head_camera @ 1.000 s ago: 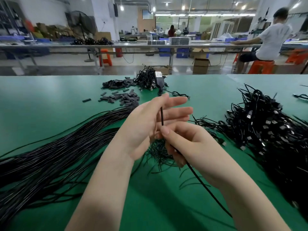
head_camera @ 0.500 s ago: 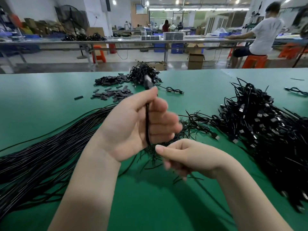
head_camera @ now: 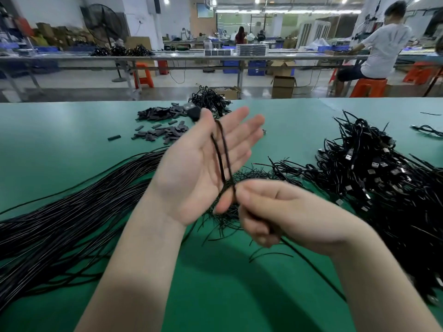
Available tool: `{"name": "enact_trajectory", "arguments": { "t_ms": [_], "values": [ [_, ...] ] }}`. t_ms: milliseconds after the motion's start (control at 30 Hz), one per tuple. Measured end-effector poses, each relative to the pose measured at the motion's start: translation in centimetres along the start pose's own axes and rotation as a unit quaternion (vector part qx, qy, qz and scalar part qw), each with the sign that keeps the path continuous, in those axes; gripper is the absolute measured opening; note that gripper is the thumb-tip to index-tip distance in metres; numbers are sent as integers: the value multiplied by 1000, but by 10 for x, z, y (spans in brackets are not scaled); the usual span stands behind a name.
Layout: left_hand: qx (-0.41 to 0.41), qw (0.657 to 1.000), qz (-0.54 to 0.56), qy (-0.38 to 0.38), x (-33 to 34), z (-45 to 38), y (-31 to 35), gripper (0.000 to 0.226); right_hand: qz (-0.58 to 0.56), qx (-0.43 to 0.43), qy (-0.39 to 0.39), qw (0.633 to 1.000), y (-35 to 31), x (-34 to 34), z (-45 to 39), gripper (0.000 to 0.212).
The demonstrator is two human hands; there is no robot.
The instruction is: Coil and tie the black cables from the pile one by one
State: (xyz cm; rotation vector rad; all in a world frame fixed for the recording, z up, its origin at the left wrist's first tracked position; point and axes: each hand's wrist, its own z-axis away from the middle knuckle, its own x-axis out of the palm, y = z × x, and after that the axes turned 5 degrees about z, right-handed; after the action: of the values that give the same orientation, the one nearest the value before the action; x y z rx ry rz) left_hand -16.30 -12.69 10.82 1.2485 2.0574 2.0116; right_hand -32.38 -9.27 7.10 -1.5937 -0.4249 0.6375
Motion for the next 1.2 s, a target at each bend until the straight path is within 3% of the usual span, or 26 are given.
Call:
{"name": "enact_trajectory", "arguments": {
  "t_ms": [67, 167, 267, 333, 400, 500, 567, 633, 700, 767, 867, 933, 1067, 1200],
  "values": [
    [-2, 998, 44, -48, -3, 5, 6, 58, 26, 76, -16, 997, 15, -2, -4, 29],
    [-61, 990, -65, -113, -5, 15, 11, 53, 115, 125, 143, 975, 23, -14, -5, 41],
    [-154, 950, -243, -123, -6, 15, 6, 58, 146, 84, 296, 940, 8, -24, 3, 48],
    [-183, 928, -317, -77, -4, 10, -3, 60, 106, 27, 327, 939, -8, -21, 8, 43],
    [-124, 952, -279, -1, -1, 5, -9, 51, 79, -40, 292, 952, -23, -8, 10, 35],
    [-21, 996, -80, 26, 2, 2, -2, 52, 31, -93, 163, 982, -31, 10, 10, 29],
    [19, 998, 58, -8, 2, 5, 8, 57, 35, -59, 54, 996, -21, 12, 7, 30],
    [43, 994, 97, -37, 3, 12, 17, 57, 62, 13, 6, 998, -5, 8, 2, 33],
    [28, 998, 24, -53, 4, 19, 21, 51, 88, 70, 74, 991, 6, 1, -4, 39],
    [-18, 993, -80, -86, 3, 23, 20, 48, 129, 80, 198, 968, 10, -9, -4, 48],
    [-106, 951, -278, -78, 1, 21, 12, 52, 149, 37, 337, 929, 0, -20, 5, 51],
    [-128, 927, -349, -53, 4, 17, 5, 52, 138, -8, 368, 919, -14, -20, 11, 49],
    [-33, 978, -199, 59, 12, 7, -5, 45, 128, -99, 251, 954, -35, 6, 13, 27],
    [21, 997, 28, 63, 15, 4, 1, 44, 130, -45, 126, 982, -26, 16, 3, 33]
  ]
}}
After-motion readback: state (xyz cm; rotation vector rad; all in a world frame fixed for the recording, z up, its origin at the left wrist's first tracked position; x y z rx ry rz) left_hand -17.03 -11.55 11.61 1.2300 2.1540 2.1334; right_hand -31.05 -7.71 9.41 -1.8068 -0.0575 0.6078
